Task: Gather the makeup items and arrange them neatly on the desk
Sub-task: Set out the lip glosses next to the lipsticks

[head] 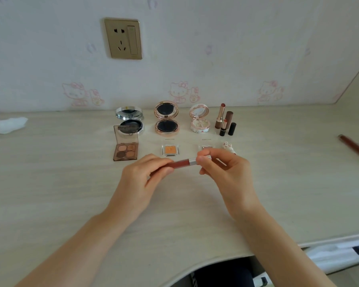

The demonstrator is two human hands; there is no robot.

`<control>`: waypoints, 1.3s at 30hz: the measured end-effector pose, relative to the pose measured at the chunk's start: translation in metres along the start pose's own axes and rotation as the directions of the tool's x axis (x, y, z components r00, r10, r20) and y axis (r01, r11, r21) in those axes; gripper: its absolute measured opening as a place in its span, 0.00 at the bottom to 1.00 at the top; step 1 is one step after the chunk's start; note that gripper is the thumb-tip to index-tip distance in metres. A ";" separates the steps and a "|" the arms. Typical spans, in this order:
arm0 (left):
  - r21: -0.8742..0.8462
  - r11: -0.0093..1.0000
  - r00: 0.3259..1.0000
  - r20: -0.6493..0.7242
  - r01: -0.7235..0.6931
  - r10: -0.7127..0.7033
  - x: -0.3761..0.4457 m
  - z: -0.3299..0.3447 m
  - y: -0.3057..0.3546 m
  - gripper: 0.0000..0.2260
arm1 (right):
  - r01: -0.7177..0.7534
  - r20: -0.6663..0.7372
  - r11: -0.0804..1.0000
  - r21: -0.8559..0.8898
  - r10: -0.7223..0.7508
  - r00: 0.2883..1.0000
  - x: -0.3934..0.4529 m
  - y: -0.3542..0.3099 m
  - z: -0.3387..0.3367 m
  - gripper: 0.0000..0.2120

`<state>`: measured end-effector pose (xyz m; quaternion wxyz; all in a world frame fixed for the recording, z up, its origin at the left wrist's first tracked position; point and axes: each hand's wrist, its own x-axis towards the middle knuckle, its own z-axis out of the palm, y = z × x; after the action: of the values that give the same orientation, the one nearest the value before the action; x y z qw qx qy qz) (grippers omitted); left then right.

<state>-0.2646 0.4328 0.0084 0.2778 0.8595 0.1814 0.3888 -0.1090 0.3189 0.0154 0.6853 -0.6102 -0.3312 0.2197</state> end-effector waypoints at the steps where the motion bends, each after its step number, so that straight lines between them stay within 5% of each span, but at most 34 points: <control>1: -0.003 1.000 1.000 -0.007 0.001 -0.001 0.000 0.000 -0.001 0.10 | -0.001 0.016 1.000 0.000 0.001 1.000 0.000 0.000 0.000 0.04; 6: 0.011 0.999 0.997 -0.069 -0.030 0.030 0.000 0.002 -0.002 0.10 | 0.003 0.133 0.999 0.038 -0.009 0.991 -0.003 0.000 0.000 0.10; 14: 0.073 0.996 0.995 -0.089 -0.045 0.052 0.000 0.001 -0.006 0.09 | -0.011 0.071 0.988 -0.152 0.022 0.997 -0.003 0.003 0.004 0.03; 17: 0.067 0.997 0.997 -0.073 -0.026 0.031 0.000 0.001 -0.007 0.10 | 0.002 0.110 0.978 -0.207 0.021 0.994 -0.003 0.005 0.003 0.09; 22: 0.073 0.997 0.996 -0.082 -0.030 0.036 0.001 0.001 -0.006 0.10 | -0.047 0.112 0.997 -0.060 0.053 0.992 -0.005 0.001 0.001 0.04; 33: 0.081 0.996 0.996 -0.078 -0.039 0.045 0.000 0.002 -0.004 0.10 | 0.015 0.112 0.995 -0.094 -0.005 0.994 -0.005 0.006 0.002 0.15; 39: 0.090 0.995 0.995 -0.086 -0.037 0.045 -0.001 0.002 -0.005 0.09 | -0.014 0.035 0.997 -0.072 0.016 0.999 -0.002 0.006 0.003 0.05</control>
<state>-0.2638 0.4356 0.0038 0.2232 0.8564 0.1929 0.4237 -0.1115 0.3203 0.0093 0.6552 -0.6330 -0.3465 0.2236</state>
